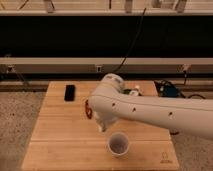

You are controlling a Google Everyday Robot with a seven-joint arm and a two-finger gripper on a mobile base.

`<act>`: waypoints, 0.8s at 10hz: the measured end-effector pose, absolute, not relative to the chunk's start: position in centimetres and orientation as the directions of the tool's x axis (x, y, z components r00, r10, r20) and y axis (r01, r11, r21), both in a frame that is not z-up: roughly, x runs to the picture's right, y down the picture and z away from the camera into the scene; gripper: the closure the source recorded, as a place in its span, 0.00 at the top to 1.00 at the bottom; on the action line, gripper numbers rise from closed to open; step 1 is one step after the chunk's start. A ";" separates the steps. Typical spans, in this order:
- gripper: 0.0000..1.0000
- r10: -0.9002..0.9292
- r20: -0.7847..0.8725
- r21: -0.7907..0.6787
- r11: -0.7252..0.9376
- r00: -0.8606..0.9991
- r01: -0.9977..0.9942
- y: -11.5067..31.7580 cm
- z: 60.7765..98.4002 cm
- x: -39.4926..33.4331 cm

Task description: Place the white sponge in the ceramic cup

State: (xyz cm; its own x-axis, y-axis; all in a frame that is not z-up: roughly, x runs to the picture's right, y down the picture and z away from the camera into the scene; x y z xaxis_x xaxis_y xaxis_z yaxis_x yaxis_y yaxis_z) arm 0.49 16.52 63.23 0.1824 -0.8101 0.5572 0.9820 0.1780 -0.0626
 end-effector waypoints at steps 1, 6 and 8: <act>0.02 -0.804 0.566 -0.064 0.179 0.183 0.982 17.0 62.5 0.7; 0.03 -0.752 0.626 -0.088 0.197 0.208 0.976 20.4 59.4 2.3; 0.20 -0.739 0.639 -0.094 0.200 0.213 0.975 21.0 58.9 2.8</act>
